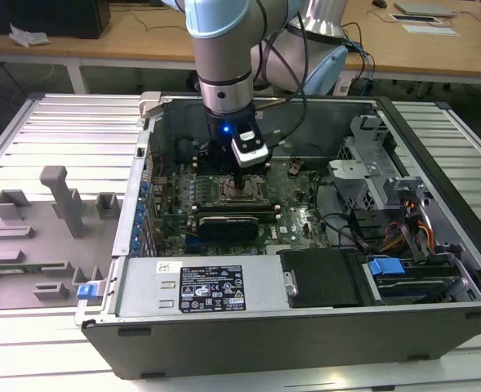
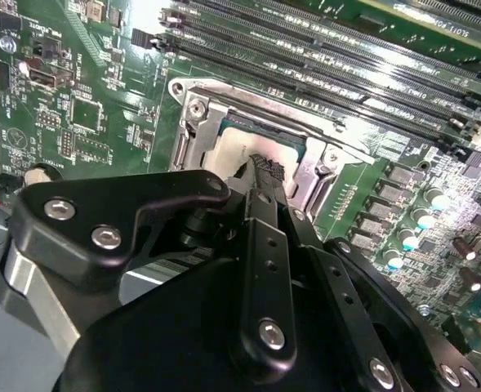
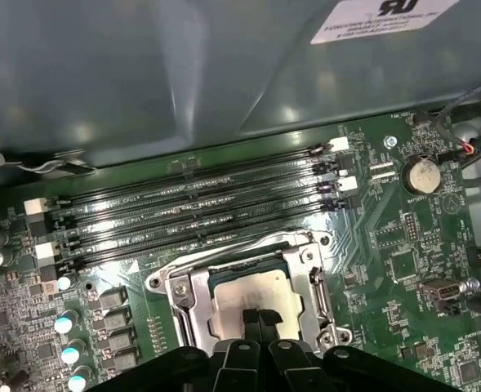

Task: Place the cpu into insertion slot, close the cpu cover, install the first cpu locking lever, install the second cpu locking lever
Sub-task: 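Install the first cpu locking lever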

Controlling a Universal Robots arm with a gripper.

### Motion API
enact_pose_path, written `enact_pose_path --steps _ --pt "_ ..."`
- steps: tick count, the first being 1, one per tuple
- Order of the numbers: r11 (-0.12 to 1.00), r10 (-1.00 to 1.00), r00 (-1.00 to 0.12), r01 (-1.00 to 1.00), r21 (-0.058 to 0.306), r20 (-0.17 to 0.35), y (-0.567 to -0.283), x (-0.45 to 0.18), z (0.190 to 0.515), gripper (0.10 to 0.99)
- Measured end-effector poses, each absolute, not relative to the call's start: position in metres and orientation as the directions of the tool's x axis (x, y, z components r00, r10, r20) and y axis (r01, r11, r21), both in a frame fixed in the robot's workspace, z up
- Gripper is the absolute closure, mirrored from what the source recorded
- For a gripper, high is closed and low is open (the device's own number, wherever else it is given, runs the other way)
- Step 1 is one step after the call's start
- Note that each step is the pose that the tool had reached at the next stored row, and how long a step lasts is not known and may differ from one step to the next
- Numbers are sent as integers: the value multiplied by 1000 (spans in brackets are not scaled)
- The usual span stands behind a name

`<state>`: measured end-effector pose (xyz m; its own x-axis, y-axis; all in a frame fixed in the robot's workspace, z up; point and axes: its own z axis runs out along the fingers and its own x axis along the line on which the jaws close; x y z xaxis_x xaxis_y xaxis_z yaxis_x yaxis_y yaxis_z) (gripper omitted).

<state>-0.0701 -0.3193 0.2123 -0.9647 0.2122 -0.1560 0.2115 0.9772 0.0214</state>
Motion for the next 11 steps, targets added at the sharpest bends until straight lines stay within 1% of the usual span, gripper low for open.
enact_pose_path --steps 6,11 --pt "977 212 -965 212 19 -157 -319 -70 240 980" --pt "977 212 -965 212 18 -157 -320 -70 244 980"
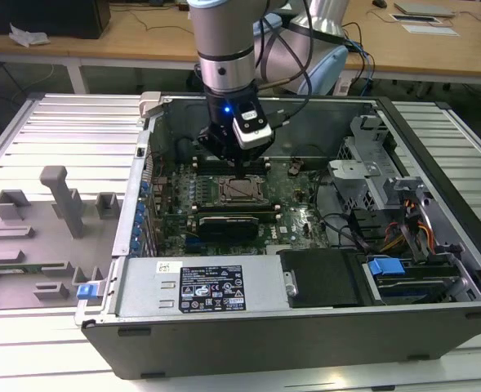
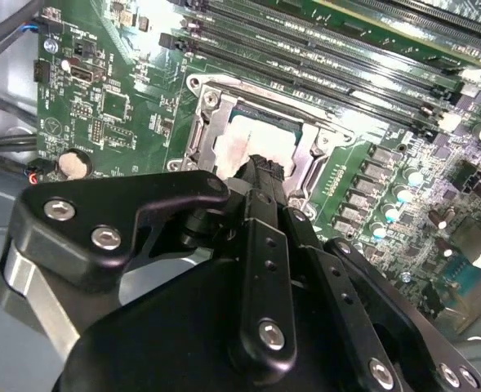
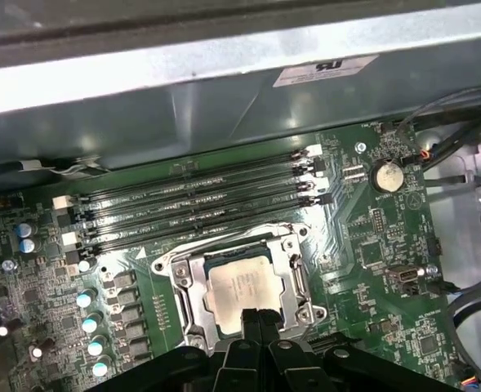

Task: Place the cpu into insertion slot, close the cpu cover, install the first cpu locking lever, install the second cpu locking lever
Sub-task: 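Install the first cpu locking lever, then install the second cpu locking lever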

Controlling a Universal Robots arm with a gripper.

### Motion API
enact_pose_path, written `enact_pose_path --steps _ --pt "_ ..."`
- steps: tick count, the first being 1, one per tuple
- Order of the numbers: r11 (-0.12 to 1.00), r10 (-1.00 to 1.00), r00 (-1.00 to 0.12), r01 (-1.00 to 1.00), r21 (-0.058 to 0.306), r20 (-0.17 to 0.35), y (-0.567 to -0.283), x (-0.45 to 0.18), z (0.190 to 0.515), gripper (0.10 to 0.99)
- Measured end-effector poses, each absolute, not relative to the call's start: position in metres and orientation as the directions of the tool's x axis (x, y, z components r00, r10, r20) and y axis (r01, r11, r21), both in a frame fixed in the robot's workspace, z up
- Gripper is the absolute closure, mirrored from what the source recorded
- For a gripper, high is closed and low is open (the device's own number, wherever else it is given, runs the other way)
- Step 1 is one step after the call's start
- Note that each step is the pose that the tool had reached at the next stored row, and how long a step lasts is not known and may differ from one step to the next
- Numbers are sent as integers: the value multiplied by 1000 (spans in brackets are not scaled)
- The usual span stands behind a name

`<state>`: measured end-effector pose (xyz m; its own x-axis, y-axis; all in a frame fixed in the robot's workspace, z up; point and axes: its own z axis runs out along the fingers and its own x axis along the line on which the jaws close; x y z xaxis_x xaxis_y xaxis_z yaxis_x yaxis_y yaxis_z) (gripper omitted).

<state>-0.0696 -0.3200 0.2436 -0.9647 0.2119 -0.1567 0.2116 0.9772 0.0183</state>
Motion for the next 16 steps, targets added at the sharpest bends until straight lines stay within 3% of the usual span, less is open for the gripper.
enact_pose_path --steps 16 --pt "977 212 -965 212 18 -155 -321 -67 244 980"
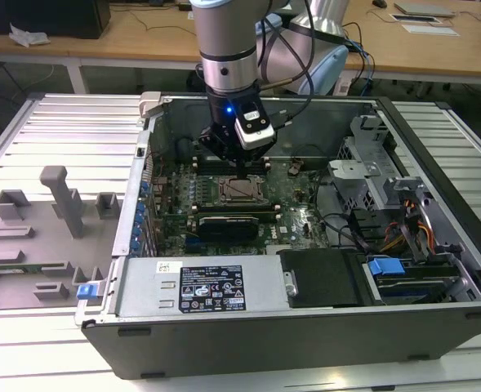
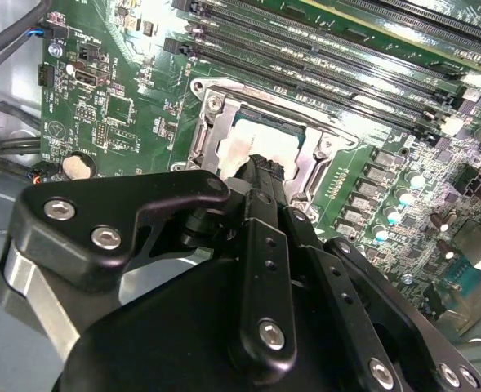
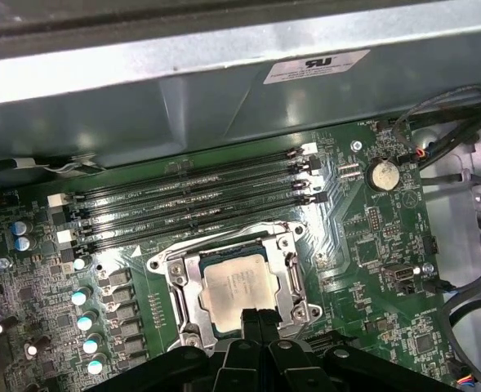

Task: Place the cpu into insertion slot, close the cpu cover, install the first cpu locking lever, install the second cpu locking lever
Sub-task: 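Install the second cpu locking lever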

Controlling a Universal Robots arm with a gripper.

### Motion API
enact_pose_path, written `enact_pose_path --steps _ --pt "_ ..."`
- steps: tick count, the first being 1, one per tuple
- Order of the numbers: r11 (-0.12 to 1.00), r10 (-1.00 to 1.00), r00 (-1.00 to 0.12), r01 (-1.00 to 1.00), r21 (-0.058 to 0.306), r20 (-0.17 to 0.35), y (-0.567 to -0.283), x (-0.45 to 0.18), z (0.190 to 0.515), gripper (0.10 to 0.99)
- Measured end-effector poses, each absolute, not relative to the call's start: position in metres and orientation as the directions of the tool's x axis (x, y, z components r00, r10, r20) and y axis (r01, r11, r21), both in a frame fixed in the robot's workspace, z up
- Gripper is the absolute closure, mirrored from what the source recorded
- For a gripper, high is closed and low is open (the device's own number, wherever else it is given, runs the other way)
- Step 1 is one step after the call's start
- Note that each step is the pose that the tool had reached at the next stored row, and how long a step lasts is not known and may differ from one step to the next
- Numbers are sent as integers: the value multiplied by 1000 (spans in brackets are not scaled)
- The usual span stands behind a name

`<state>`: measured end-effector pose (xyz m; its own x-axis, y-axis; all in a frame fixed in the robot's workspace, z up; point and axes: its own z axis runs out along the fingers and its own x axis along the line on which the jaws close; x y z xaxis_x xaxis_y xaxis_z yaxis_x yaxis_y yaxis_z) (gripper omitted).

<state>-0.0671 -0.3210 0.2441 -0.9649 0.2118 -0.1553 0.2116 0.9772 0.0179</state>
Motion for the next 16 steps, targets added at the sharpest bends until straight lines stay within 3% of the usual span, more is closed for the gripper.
enact_pose_path --steps 12,14,16 --pt "977 212 -965 212 18 -155 -321 -67 261 980" --pt "977 213 -972 213 19 -102 -321 -66 260 980" --pt "977 214 -973 213 19 -92 -321 -66 260 980"
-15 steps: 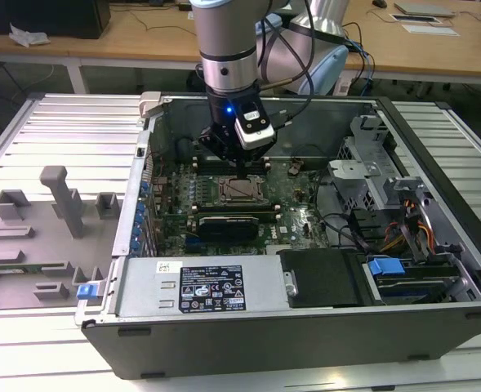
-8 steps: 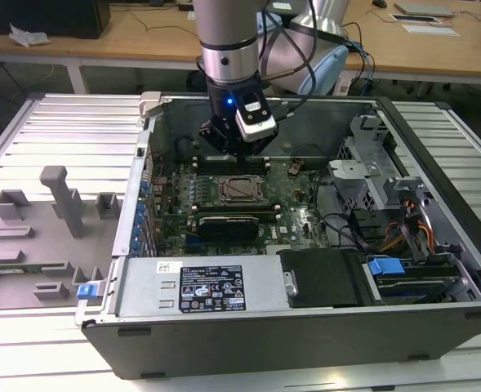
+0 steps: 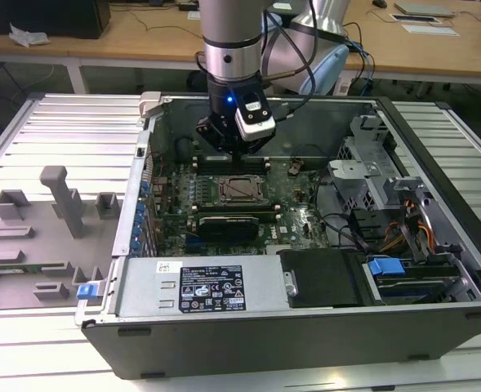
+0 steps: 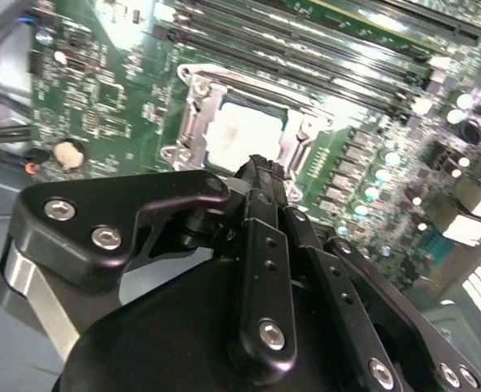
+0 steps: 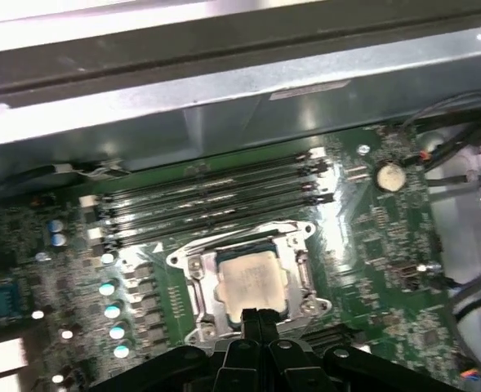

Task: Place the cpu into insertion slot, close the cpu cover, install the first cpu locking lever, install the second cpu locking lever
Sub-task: 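Install the second cpu locking lever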

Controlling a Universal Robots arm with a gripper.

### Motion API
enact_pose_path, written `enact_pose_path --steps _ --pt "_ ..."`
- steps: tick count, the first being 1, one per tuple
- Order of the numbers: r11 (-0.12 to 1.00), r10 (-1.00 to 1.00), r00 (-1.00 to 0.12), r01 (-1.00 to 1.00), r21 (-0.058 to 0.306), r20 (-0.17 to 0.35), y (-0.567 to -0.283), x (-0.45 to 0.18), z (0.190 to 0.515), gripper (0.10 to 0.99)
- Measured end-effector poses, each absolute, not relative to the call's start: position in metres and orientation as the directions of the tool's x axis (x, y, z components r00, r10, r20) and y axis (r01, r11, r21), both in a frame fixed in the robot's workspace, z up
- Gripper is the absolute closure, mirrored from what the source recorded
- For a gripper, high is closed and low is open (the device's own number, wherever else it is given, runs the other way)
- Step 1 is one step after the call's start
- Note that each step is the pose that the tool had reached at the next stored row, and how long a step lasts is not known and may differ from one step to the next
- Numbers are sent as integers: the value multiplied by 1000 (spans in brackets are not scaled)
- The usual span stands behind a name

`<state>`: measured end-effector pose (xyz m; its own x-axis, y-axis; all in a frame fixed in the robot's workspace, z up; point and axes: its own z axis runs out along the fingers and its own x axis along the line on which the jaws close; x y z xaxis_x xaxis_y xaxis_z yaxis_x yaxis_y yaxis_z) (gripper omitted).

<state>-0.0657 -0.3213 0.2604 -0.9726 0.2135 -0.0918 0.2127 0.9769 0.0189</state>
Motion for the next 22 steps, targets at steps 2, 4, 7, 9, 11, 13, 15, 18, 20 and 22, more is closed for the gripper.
enact_pose_path --steps 2,4,7,9,11,13,15,18,20,22 --pt "977 214 -973 213 19 -92 -322 -66 260 980" --pt "977 214 -973 213 19 -92 -327 -66 260 980" --pt "977 214 -973 213 19 -92 -336 -66 260 980" --pt "977 214 -973 213 19 -92 -346 -66 259 980" --pt "977 214 -973 213 19 -92 -354 -66 257 980" --pt "977 214 -973 213 23 -90 -360 -66 255 980" --pt "977 215 -973 213 28 -88 -363 -66 250 980" --pt "976 215 -973 213 34 -86 -365 -66 246 980" --pt "976 215 -973 213 36 -85 -366 -66 242 980" --pt "976 215 -973 213 36 -84 -366 -66 239 980"
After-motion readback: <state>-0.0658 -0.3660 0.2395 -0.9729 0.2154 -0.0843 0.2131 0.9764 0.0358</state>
